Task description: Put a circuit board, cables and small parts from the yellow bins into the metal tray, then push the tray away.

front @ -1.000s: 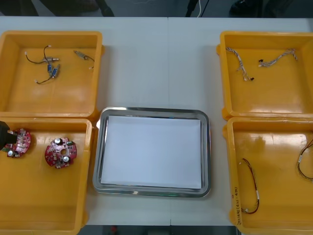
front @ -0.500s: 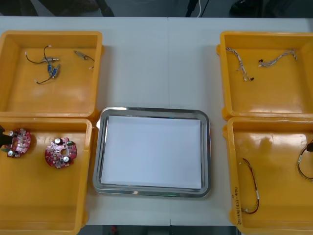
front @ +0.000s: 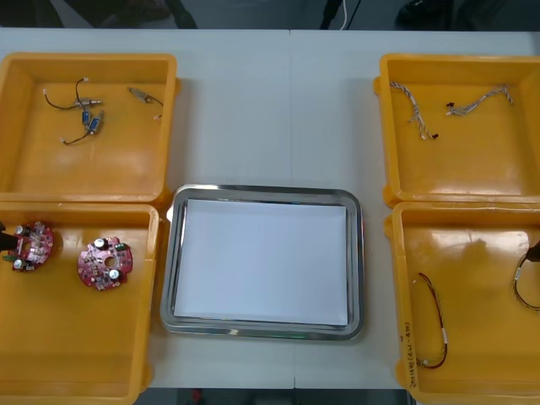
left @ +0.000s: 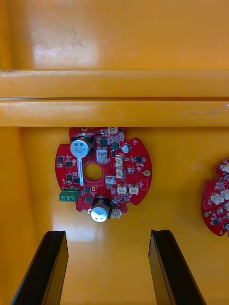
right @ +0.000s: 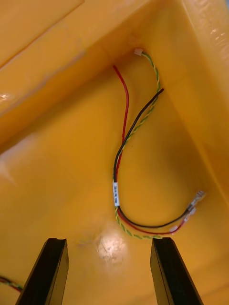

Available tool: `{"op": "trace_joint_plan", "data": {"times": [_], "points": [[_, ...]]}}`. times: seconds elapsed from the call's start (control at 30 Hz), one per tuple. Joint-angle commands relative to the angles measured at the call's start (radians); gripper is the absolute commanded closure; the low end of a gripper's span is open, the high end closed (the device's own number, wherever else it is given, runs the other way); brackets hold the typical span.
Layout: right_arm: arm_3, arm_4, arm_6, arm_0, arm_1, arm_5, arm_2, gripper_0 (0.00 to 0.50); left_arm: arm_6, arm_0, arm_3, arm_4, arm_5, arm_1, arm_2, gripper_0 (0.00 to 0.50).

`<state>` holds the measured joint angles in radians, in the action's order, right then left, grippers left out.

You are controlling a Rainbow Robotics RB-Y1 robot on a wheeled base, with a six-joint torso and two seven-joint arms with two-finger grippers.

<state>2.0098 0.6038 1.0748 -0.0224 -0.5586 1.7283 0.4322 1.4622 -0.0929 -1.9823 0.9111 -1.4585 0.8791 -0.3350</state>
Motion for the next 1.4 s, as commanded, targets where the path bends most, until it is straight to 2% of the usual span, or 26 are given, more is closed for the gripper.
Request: {"op": "trace_joint_plan", "data": {"times": [0.03,0.37,0.7,1.23,1.4], "points": [[-0.049,-0.002,-0.004,0.021,0.003,-0.064,-0.030,0.000,0.092,-0.028,0.039,0.006,0.053,0.055,0.031,0.000],[-0.115,-0.007,0.002,0.021,0.003,-0.159,-0.058,0.000,0.116,-0.030,0.099,0.017,0.110,0.060,0.074,0.000],[-0.189,0.005,0.014,0.021,0.003,-0.208,-0.076,0.000,0.132,-0.030,0.143,0.026,0.173,0.061,0.123,0.000],[-0.224,0.018,0.007,0.021,0.003,-0.217,-0.095,0.000,0.145,-0.030,0.204,0.063,0.234,0.061,0.156,0.000],[-0.273,0.044,0.017,0.021,0.003,-0.274,-0.099,0.000,0.148,-0.030,0.209,0.069,0.239,0.061,0.159,0.000]]}}
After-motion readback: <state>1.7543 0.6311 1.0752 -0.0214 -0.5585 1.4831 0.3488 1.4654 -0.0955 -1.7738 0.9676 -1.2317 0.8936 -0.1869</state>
